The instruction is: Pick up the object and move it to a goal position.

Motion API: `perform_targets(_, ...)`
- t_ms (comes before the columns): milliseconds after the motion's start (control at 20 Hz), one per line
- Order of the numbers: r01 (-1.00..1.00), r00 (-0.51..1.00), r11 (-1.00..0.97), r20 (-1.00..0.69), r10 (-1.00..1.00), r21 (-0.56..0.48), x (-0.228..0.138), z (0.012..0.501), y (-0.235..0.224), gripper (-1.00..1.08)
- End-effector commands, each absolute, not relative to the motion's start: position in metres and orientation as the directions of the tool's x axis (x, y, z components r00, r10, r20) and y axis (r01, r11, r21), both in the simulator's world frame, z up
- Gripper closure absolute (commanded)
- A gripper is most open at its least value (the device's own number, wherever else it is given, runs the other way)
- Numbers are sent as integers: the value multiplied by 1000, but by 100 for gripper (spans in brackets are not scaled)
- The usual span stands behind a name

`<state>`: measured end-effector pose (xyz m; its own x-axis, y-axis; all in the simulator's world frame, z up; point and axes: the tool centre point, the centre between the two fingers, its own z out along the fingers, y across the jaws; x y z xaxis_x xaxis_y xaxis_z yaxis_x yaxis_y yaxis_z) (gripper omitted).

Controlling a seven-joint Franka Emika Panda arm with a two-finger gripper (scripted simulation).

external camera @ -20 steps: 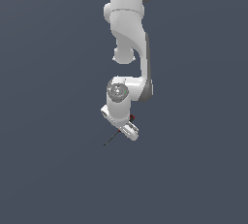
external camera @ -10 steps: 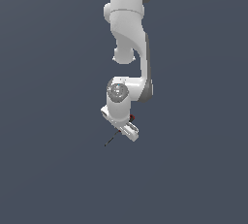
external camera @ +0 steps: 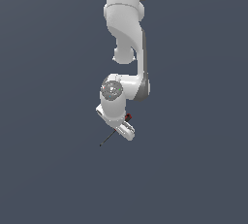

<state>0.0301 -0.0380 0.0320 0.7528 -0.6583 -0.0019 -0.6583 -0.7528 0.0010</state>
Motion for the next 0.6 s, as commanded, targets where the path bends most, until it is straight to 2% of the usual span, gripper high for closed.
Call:
perform_targets(0, -659, 752, -752, 0, -659, 0, 34, 45, -52, 108)
perform_targets(550, -659, 752, -752, 0, -659, 1, 59, 115, -128, 108)
